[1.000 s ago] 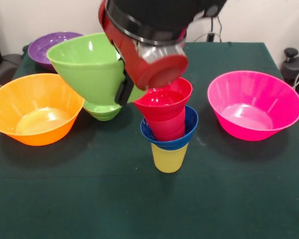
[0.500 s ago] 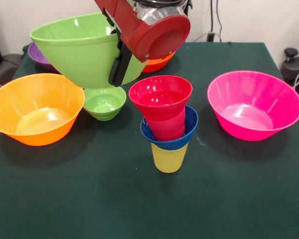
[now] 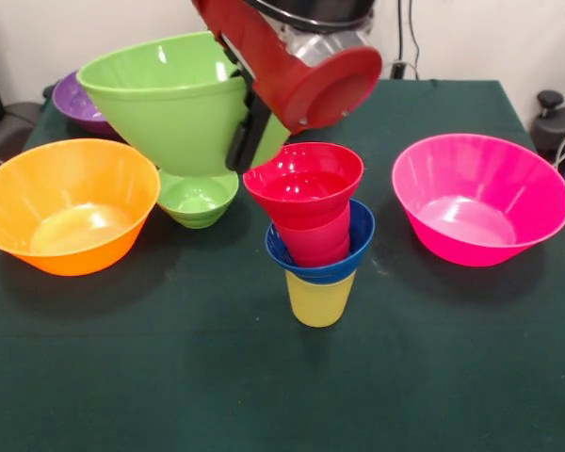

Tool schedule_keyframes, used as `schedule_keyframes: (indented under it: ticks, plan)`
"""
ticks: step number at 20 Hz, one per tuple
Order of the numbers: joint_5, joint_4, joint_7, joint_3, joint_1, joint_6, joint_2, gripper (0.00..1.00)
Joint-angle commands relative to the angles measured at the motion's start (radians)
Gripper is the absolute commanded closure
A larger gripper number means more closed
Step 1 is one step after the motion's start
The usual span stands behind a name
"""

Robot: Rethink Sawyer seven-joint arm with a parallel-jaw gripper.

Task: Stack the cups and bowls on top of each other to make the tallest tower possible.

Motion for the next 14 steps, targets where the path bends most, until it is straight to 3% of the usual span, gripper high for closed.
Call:
schedule_keyframes:
  ticks: [1, 14]
  plan:
    - [-0.021, 0.075, -0.115, 0.04, 0.043, 0.02, 0.052, 1.0]
    - [-0.027, 0.1, -0.06, 0.039, 0.075, 0.025, 0.056, 1.0]
